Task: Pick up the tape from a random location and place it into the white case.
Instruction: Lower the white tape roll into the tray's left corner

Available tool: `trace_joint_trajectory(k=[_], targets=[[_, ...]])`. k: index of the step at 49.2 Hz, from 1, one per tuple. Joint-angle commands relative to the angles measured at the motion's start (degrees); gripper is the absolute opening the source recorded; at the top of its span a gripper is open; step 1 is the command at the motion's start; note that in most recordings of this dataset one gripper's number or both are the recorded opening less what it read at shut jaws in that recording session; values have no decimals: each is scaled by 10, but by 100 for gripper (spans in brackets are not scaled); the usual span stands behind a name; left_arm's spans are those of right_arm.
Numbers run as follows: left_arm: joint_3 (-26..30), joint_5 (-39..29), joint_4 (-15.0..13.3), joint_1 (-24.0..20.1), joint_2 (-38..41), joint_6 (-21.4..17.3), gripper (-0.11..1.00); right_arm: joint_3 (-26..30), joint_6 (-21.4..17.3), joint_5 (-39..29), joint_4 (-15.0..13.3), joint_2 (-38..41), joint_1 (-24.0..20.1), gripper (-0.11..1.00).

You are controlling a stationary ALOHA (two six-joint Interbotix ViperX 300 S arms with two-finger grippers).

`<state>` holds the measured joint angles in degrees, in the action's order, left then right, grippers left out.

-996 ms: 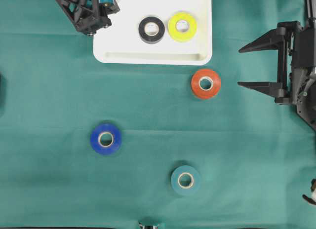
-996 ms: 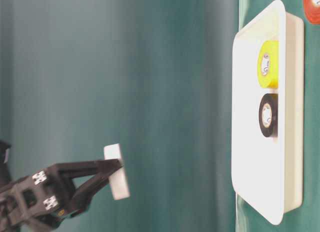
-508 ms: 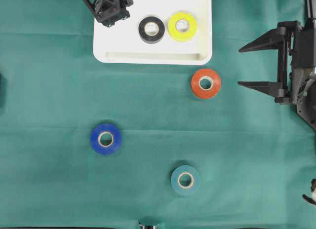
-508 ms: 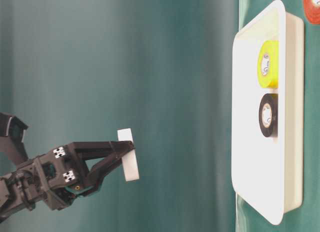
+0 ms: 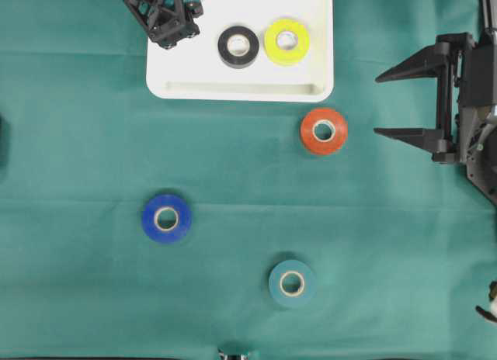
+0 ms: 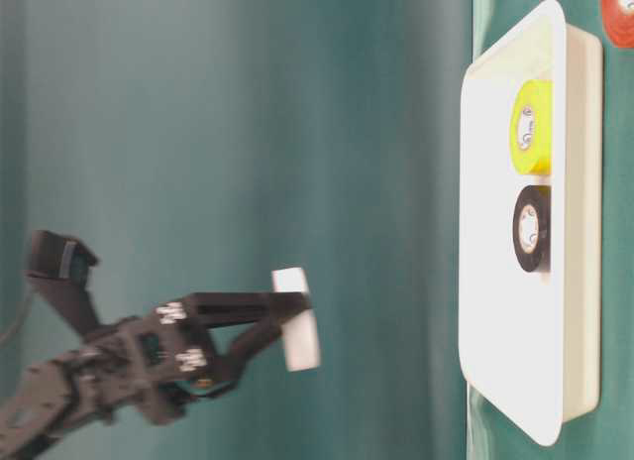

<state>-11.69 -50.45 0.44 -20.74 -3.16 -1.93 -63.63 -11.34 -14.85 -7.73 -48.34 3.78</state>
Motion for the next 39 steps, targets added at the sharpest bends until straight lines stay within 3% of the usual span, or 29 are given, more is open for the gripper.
trace_joint_trajectory(k=[1, 17, 39], targets=[[-18, 33, 1, -4, 0, -1, 26, 10, 1, 2, -1, 2, 0, 90], [-124, 189, -2, -18, 56, -1, 26, 10, 1, 1, -1, 3, 0, 90], [-141, 258, -2, -18, 89, -1, 26, 9, 2, 0, -1, 4, 1, 90]])
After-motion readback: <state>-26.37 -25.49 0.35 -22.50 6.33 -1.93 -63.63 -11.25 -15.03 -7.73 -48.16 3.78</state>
